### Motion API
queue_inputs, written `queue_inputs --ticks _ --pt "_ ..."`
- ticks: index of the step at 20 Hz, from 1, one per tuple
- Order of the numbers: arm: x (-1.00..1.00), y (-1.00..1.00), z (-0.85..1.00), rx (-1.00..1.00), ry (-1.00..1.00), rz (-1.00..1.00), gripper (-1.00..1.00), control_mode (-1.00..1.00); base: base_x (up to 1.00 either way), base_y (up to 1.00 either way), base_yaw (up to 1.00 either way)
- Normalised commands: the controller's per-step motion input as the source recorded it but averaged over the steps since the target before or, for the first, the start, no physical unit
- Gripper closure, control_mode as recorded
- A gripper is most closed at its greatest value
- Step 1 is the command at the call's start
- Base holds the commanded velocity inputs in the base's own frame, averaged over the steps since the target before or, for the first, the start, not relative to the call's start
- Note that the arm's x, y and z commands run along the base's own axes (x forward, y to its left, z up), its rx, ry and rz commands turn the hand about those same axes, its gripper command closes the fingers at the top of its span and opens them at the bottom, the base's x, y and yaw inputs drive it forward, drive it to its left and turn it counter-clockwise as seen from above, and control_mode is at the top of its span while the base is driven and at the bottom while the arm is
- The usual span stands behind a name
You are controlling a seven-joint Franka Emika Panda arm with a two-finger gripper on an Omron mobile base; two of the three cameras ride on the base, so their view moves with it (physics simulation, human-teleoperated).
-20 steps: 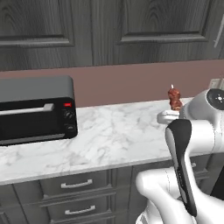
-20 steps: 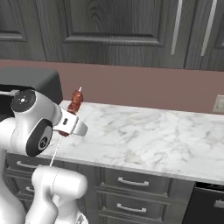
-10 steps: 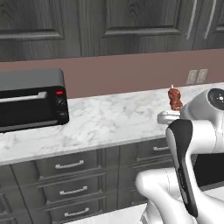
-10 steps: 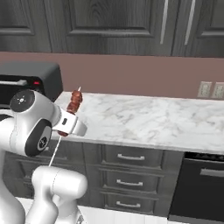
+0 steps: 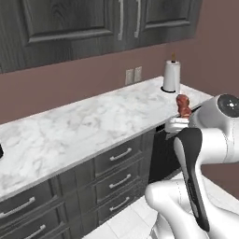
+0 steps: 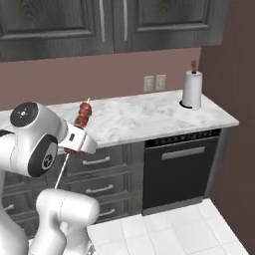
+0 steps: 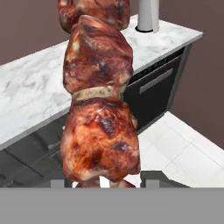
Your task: Store the kebab skewer in the freezer for long-term storage. Close the freezer door after placing the cooked food.
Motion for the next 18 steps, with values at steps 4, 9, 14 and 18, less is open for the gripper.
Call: queue_inputs --ticks 4,9,14,18 --pt "0.0 0.0 0.0 0.0 0.0 0.0 1.0 1.0 -0.41 -0.5 -0.67" --pt "0.0 0.0 0.0 0.0 0.0 0.0 1.0 1.0 -0.38 -0.44 -0.68" --pt "0.0 0.0 0.0 0.0 0.0 0.0 1.0 1.0 -0.3 -0.21 -0.74" --pt "0.0 0.0 0.0 0.0 0.0 0.0 1.0 1.0 -0.14 -0.05 -0.84"
